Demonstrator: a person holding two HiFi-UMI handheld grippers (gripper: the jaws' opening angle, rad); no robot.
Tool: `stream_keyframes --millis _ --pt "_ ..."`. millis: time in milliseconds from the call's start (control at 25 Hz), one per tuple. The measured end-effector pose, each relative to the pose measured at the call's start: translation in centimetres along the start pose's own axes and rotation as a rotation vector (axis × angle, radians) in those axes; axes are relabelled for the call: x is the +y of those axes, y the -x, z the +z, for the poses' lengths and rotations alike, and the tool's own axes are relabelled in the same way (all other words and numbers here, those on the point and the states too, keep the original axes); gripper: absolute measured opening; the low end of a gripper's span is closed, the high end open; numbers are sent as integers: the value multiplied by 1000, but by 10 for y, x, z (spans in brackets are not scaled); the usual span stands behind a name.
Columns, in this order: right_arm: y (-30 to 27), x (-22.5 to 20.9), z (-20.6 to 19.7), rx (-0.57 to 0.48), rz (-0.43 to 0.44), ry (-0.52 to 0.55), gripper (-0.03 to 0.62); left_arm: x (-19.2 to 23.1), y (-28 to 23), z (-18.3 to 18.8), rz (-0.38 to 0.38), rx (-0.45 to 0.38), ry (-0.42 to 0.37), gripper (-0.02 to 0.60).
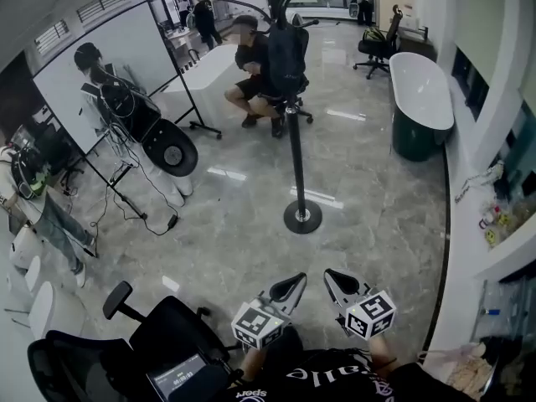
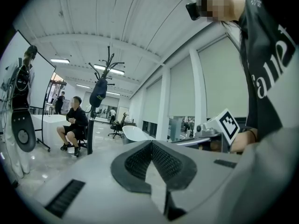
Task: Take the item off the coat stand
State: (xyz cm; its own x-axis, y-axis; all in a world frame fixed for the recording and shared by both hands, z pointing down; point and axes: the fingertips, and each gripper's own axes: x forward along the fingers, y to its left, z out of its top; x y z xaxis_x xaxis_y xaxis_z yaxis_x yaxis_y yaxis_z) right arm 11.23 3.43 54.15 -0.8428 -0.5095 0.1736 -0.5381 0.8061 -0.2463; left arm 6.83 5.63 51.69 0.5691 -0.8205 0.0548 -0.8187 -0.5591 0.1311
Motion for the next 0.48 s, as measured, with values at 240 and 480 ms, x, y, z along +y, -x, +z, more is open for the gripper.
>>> stream_keyframes --millis 240,480 --pt "-97 10 35 -26 -23 11 17 101 16 35 -3 -10 -33 3" --pt "-181 14 43 -28 -75 5 17 184 38 39 -20 13 -40 3"
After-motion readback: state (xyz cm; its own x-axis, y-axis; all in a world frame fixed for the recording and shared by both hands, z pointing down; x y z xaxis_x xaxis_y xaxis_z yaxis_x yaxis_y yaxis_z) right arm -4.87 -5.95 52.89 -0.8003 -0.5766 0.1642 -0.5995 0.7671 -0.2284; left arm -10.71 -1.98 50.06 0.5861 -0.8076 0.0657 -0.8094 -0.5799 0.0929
